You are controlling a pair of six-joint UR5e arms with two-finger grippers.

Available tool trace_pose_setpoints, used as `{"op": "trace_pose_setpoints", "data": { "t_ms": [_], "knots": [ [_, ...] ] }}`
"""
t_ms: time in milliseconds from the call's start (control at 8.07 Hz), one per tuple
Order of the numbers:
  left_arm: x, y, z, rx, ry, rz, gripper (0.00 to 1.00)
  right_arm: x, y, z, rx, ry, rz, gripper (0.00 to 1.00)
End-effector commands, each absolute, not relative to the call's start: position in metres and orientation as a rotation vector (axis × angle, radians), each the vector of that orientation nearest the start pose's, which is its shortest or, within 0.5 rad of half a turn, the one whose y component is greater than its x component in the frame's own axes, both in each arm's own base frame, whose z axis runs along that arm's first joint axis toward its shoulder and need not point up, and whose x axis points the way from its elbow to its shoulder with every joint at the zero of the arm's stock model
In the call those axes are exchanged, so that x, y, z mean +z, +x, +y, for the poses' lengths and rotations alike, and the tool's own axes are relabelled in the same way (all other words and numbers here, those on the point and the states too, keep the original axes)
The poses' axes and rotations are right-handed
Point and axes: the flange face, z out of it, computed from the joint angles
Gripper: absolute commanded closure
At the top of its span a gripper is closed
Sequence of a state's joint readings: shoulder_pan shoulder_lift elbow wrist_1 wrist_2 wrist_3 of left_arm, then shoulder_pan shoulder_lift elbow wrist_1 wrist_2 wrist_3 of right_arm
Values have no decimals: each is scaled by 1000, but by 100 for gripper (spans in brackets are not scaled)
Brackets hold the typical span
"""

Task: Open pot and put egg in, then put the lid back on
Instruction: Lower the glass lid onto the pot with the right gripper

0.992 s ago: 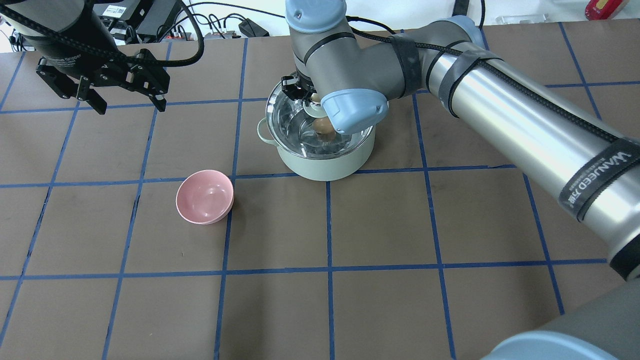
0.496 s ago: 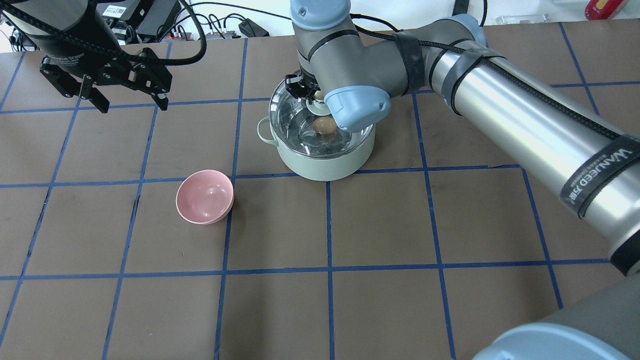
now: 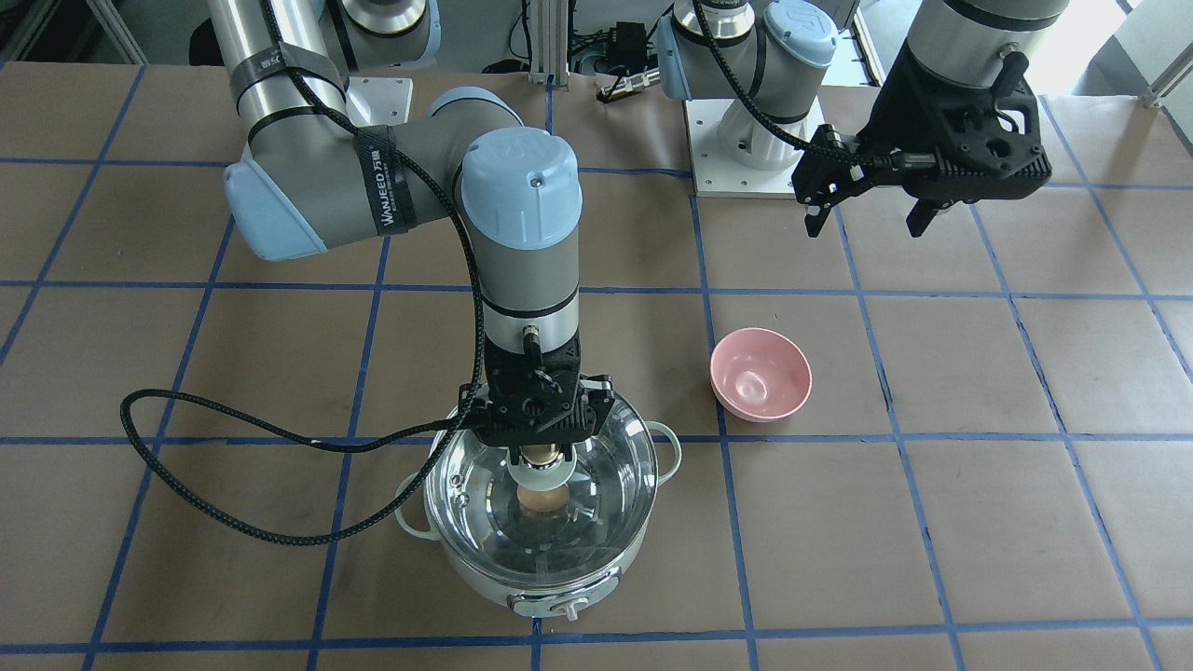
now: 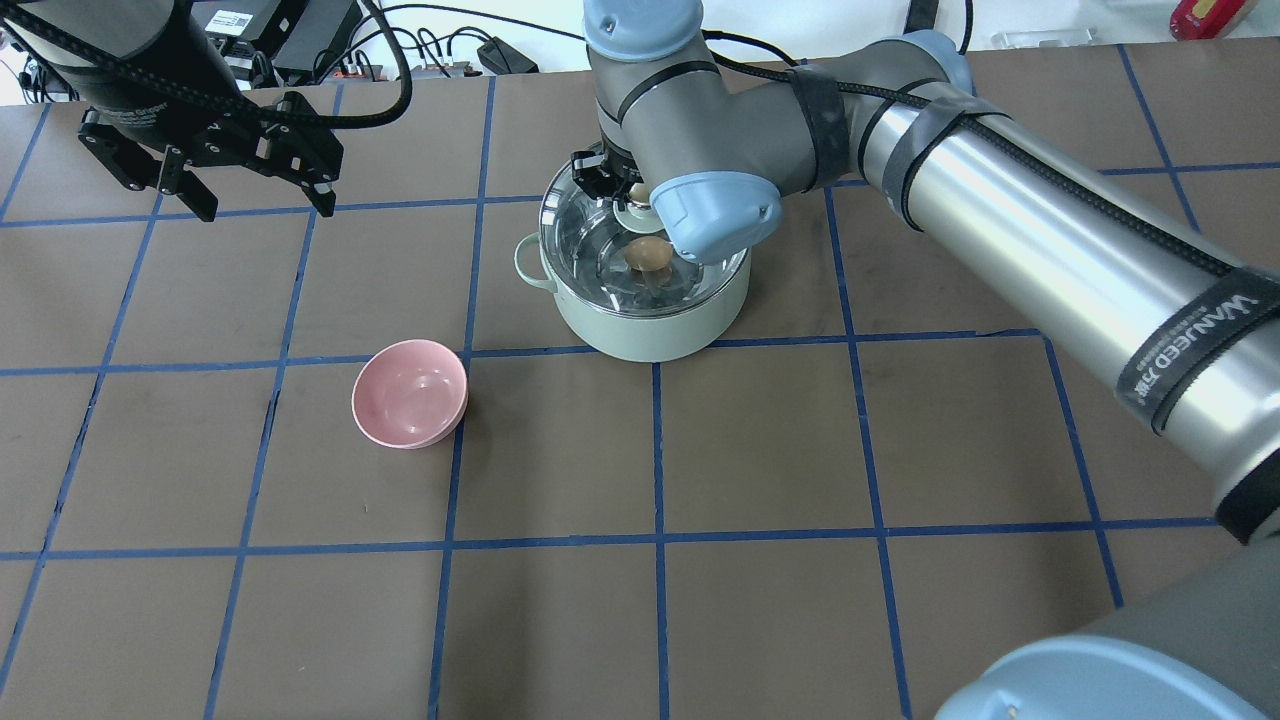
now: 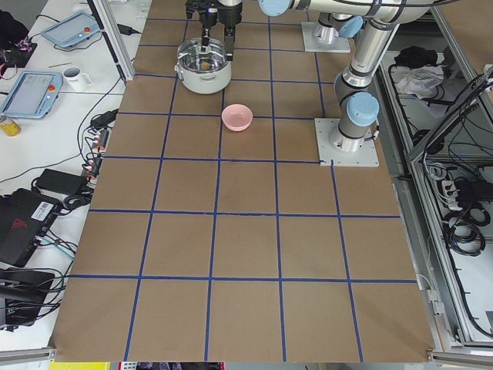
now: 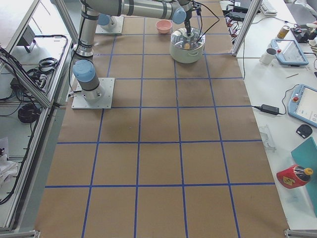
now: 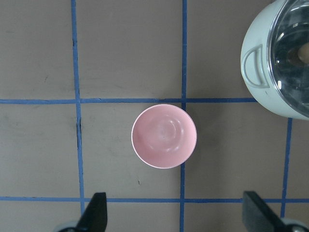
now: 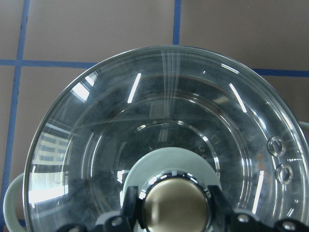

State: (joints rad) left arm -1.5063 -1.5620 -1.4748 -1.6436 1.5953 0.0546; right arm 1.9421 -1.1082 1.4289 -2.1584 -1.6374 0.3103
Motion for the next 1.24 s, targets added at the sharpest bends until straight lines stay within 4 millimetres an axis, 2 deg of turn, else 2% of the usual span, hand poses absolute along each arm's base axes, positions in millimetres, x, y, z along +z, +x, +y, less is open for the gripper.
{"op": "trace_pose_setpoints", "data": {
  "t_ms": [0, 620, 744, 868, 992, 1116],
  "knots": [
    [533, -99, -497, -57, -15, 3114, 0, 343, 367, -593, -408, -78, 3085, 100],
    [534, -99, -497, -60, -10, 3114, 0, 344, 368, -594, -410, -83, 3083, 100],
    [534, -99, -497, -60, -8, 3114, 0, 343, 368, -594, -408, -85, 3084, 95],
    [534, -99, -497, -60, -8, 3114, 0, 343, 364, -596, -408, -78, 3085, 16],
    [534, -99, -497, -60, -8, 3114, 0, 348, 357, -598, -419, -59, 3083, 0],
    [534, -99, -497, -60, -6, 3114, 0, 358, 352, -598, -435, -49, 3075, 0]
  ]
}}
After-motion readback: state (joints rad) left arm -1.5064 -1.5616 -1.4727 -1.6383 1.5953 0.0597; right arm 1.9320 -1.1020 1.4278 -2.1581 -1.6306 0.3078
